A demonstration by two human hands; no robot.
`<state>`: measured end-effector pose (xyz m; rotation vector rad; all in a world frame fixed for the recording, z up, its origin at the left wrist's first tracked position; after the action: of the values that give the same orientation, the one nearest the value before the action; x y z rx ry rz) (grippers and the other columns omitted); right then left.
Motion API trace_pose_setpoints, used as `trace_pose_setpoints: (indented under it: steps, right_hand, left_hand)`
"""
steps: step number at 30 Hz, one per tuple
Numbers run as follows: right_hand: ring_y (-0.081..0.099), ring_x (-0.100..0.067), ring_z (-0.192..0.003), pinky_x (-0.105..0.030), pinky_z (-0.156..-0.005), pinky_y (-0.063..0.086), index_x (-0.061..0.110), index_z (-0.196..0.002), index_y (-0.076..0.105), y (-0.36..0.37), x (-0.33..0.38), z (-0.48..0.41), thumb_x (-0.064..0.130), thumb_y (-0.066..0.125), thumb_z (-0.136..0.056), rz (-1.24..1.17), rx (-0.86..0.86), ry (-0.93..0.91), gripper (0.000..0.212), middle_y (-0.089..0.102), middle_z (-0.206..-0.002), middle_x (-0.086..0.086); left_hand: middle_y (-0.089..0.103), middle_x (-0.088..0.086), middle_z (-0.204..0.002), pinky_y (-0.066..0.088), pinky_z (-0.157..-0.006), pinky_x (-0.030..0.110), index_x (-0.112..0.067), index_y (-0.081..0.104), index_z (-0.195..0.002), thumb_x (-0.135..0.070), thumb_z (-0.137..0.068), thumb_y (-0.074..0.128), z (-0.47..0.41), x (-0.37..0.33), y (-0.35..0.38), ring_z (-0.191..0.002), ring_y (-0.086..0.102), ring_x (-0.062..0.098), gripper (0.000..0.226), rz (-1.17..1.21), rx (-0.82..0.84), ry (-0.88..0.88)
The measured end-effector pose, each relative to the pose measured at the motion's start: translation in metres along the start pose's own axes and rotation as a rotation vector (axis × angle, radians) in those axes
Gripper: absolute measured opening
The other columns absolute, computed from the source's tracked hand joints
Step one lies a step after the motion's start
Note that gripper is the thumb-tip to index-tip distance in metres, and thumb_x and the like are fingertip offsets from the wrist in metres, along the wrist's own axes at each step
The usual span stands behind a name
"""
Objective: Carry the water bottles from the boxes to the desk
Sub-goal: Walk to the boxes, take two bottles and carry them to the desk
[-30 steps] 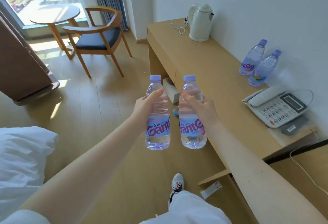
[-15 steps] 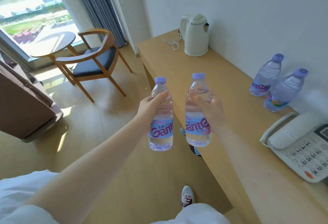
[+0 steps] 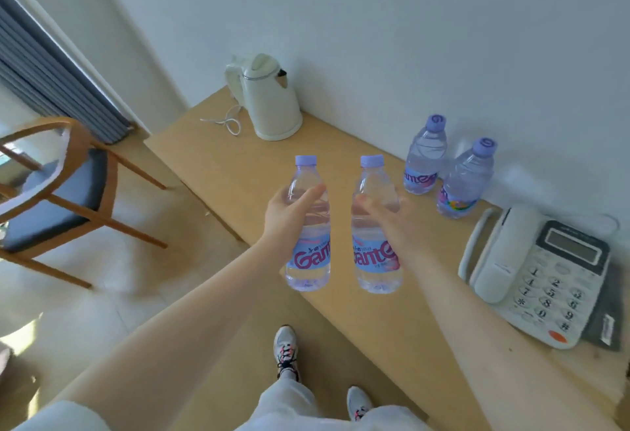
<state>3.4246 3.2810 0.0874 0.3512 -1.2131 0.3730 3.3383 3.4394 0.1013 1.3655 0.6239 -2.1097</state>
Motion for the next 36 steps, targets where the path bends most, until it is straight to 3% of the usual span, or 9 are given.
trace_pose_setpoints:
  steps: [3, 7, 14, 16, 19, 22, 26, 32, 36]
  right_hand:
    - [0.070, -0.002, -0.071, -0.013, -0.055, 0.047, 0.016, -0.110, 0.062, -0.008, -0.001, -0.019, 0.037, 0.075, -0.080, 0.011, -0.112, 0.005, 0.039, 0.073, -0.093, 0.002]
    - [0.065, 0.010, -0.065, -0.006, -0.052, 0.043, 0.021, -0.108, 0.061, -0.002, 0.004, -0.048, 0.034, 0.076, -0.080, -0.001, -0.239, -0.004, 0.035, 0.070, -0.089, 0.010]
    - [0.069, -0.002, -0.067, -0.022, -0.064, 0.050, 0.021, -0.090, 0.060, 0.037, 0.020, -0.106, 0.027, 0.078, -0.079, -0.061, -0.461, -0.003, 0.021, 0.071, -0.073, 0.011]
    - [0.071, -0.010, -0.077, -0.029, -0.074, 0.055, 0.016, -0.095, 0.062, 0.046, 0.025, -0.121, 0.031, 0.081, -0.074, -0.078, -0.520, -0.013, 0.032, 0.074, -0.080, 0.005]
    - [0.071, -0.018, -0.087, -0.037, -0.083, 0.055, 0.011, -0.103, 0.060, 0.054, 0.029, -0.138, 0.035, 0.082, -0.069, -0.086, -0.607, -0.019, 0.047, 0.074, -0.089, 0.000]
    - [0.068, -0.010, -0.078, -0.029, -0.076, 0.053, 0.012, -0.098, 0.061, 0.053, 0.031, -0.148, 0.027, 0.080, -0.078, -0.054, -0.708, -0.017, 0.031, 0.070, -0.081, 0.008]
    - [0.063, 0.003, -0.065, -0.019, -0.064, 0.046, 0.017, -0.092, 0.060, 0.047, 0.035, -0.160, 0.024, 0.079, -0.077, -0.015, -0.775, -0.021, 0.025, 0.067, -0.074, 0.013]
    - [0.061, 0.002, -0.077, -0.012, -0.068, 0.046, 0.023, -0.101, 0.056, 0.041, 0.033, -0.171, 0.023, 0.086, -0.070, 0.109, -0.821, -0.041, 0.043, 0.065, -0.089, 0.013]
    - [0.062, -0.009, -0.090, -0.022, -0.076, 0.047, 0.023, -0.106, 0.059, 0.036, 0.030, -0.177, 0.026, 0.087, -0.067, 0.165, -0.859, -0.039, 0.048, 0.066, -0.097, 0.008]
  left_hand:
    - [0.075, 0.010, -0.086, 0.056, -0.088, 0.047, -0.008, 0.062, -0.104, -0.031, -0.080, 0.075, -0.035, -0.006, 0.020, -0.079, 0.073, 0.029, 0.036, -0.033, 0.088, 0.026]
    - [0.075, 0.006, -0.087, 0.054, -0.089, 0.051, -0.013, 0.062, -0.101, -0.044, -0.067, 0.077, -0.086, -0.019, 0.034, -0.081, 0.073, 0.028, 0.049, -0.065, 0.183, 0.028]
    - [0.074, 0.004, -0.096, 0.053, -0.091, 0.052, -0.019, 0.061, -0.099, -0.058, -0.055, 0.074, -0.181, -0.053, 0.026, -0.082, 0.073, 0.027, 0.060, -0.163, 0.322, 0.017]
    - [0.072, 0.001, -0.101, 0.054, -0.090, 0.049, -0.024, 0.061, -0.098, -0.059, -0.055, 0.074, -0.203, -0.061, 0.026, -0.080, 0.073, 0.024, 0.057, -0.179, 0.354, 0.008]
    - [0.072, 0.000, -0.099, 0.056, -0.087, 0.044, -0.027, 0.061, -0.098, -0.060, -0.056, 0.073, -0.230, -0.072, 0.032, -0.082, 0.073, 0.020, 0.054, -0.198, 0.383, 0.023]
    - [0.067, -0.004, -0.096, 0.055, -0.078, 0.034, -0.023, 0.059, -0.095, -0.059, -0.062, 0.072, -0.249, -0.081, 0.044, -0.086, 0.070, 0.018, 0.051, -0.274, 0.422, 0.074]
    - [0.045, -0.009, -0.068, 0.035, -0.057, 0.024, -0.021, 0.043, -0.071, -0.046, -0.077, 0.074, -0.264, -0.089, 0.057, -0.062, 0.048, 0.010, 0.041, -0.389, 0.461, 0.182]
    - [0.057, -0.011, -0.085, 0.049, -0.069, 0.035, -0.020, 0.052, -0.103, -0.039, -0.073, 0.079, -0.280, -0.088, 0.069, -0.078, 0.055, 0.014, 0.045, -0.547, 0.527, 0.348]
    - [0.060, -0.008, -0.093, 0.049, -0.073, 0.035, -0.020, 0.051, -0.108, -0.035, -0.073, 0.079, -0.283, -0.087, 0.081, -0.085, 0.057, 0.018, 0.047, -0.584, 0.546, 0.360]
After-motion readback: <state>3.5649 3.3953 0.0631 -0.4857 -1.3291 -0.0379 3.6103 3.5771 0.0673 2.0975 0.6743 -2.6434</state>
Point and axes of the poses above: each hand's wrist, its own z-axis away from the middle knuckle, its own y-axis out of the palm, x = y × z, the point moved 4 cm from there along -z, towards the middle knuckle
